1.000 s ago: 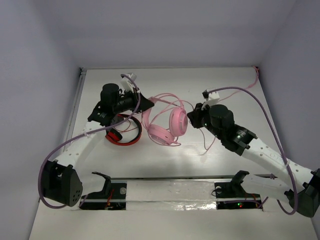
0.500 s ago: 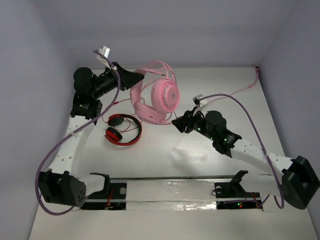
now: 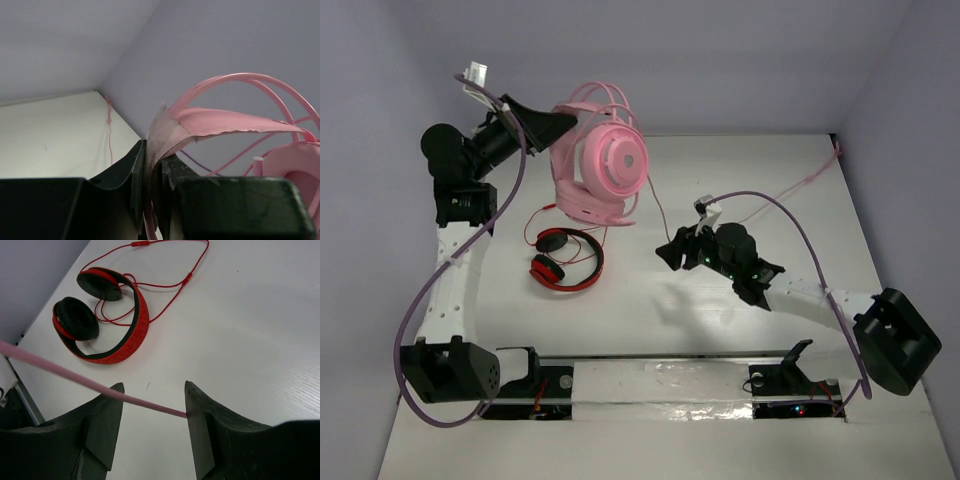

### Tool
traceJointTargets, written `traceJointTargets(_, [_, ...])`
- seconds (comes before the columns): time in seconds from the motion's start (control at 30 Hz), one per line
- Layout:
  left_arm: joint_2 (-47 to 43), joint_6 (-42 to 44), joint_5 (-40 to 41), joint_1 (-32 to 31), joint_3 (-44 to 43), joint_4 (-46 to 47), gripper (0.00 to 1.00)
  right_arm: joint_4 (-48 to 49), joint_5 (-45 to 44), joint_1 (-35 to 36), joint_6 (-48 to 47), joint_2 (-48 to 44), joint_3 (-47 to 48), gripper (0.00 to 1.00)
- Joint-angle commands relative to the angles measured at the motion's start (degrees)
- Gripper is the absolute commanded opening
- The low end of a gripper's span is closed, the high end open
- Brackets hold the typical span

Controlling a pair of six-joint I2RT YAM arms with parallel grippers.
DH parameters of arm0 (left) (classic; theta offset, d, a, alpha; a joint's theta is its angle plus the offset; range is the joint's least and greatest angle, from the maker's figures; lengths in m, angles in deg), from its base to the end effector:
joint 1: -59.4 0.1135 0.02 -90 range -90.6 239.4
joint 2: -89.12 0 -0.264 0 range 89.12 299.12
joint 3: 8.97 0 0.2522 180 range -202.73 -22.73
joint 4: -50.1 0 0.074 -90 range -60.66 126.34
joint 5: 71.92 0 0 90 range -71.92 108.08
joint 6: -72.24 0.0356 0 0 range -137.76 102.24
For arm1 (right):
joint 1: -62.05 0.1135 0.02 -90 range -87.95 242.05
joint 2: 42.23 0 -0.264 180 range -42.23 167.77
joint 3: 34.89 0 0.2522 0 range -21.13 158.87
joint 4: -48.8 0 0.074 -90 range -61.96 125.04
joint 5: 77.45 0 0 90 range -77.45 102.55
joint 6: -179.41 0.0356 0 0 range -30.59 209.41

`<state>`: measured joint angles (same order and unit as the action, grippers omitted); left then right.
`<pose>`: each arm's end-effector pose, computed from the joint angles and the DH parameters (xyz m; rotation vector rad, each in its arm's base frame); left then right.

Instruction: Wrap the headphones

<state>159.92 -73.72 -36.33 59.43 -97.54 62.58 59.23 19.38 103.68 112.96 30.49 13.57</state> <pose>0.2552 -0.0288 0.4875 0.3329 1.3525 -1.3185 0.2047 0.1876 0.2358 -0.3874 1.8678 0.9001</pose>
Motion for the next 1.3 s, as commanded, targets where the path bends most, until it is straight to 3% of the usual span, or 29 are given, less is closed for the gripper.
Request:
traceJointTargets(0.0, [-0.85, -10.56, -0.34, 3.92, -6.4, 9.53, 0.0, 2.97, -1.55, -0.75, -1.4, 2.41, 2.3, 0.58])
traceJointTargets(0.23, [-0.93, -13.38, 0.01, 5.77, -9.84, 9.44, 0.0, 0.61, -6.12, -2.16, -2.54, 9.53, 4.76, 0.57])
traceJointTargets(0.3, [-1.11, -13.38, 0.27, 6.3, -8.52, 9.44, 0.0, -0.28, -5.25, -2.16, -2.02, 8.4, 4.15, 0.23])
traceJointTargets(0.37, [-1.37, -13.82, 1.23, 6.3, -5.29, 10.58, 0.0, -0.54, -3.76, -2.16, -1.05, 6.91, 3.54, 0.05])
traceJointTargets(0.4, [-1.63, -14.34, 1.85, 6.3, -4.22, 11.02, 0.0, -0.89, -0.62, -2.16, 0.08, 6.2, 3.53, 0.02])
traceJointTargets(0.5, [-1.99, -14.26, 5.62, 6.3, 0.0, 11.29, 0.0, -0.46, 4.05, -2.16, 2.28, 5.06, 3.18, 0.01])
traceJointTargets(0.77, [-1.81, -12.78, 15.27, 5.16, 7.21, 11.12, 0.0, -2.38, 5.48, 4.24, 4.92, 7.07, 5.55, 0.0])
traceJointTargets(0.97, [-1.11, -14.78, 24.43, 5.15, 10.99, 11.55, 0.0, -10.02, 1.53, 12.33, 6.42, 9.62, 9.24, 0.0])
traceJointTargets(1.27, [3.9, -23.48, 27.15, 4.63, 16.35, 15.77, 0.0, -20.04, -9.46, 18.04, 7.91, 15.07, 13.63, 0.0])
